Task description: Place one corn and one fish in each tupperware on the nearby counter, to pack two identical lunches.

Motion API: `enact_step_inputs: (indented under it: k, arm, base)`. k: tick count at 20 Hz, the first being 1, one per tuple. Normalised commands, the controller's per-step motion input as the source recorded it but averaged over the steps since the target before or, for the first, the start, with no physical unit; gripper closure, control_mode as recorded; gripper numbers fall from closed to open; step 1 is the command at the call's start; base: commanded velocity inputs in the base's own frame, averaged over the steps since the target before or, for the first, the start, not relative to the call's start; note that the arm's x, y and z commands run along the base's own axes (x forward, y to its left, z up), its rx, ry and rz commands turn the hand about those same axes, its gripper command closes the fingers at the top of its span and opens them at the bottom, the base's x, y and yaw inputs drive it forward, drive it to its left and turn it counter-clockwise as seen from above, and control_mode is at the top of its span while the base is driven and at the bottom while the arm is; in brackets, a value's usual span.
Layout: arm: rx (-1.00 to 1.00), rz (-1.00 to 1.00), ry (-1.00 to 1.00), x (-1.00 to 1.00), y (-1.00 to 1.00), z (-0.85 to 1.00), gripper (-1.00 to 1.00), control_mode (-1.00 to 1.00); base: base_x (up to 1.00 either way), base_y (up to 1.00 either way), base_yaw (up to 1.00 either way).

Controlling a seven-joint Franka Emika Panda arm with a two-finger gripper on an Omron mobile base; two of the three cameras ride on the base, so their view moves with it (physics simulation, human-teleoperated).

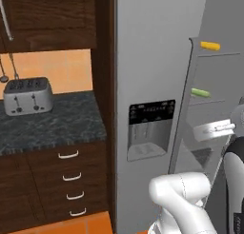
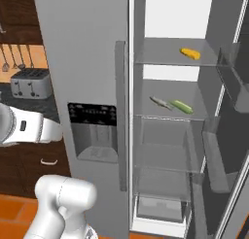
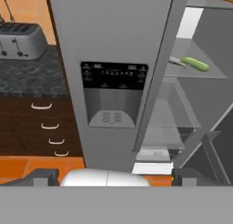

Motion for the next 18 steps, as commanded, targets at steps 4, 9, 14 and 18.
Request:
enact_step_inputs:
  k: [4, 9, 14, 18]
  arm:
    - [0.00, 0.00, 0.00, 0.00, 0.00, 0.00, -1.00, 1.00]
    - [0.00, 0.00, 0.00, 0.00, 0.00, 0.00, -1.00, 1.00]
    - [0.00, 0.00, 0.00, 0.00, 0.00, 0.00, -1.00, 1.00]
    - [0.00, 0.00, 0.00, 0.00, 0.00, 0.00, -1.00, 1.00]
  base:
    - [0.42, -0.76, 0.07]
    - [0.57, -0.46, 0.04]
    - [0.74, 0.08, 0.00]
    - [0.51, -0.39, 0.00]
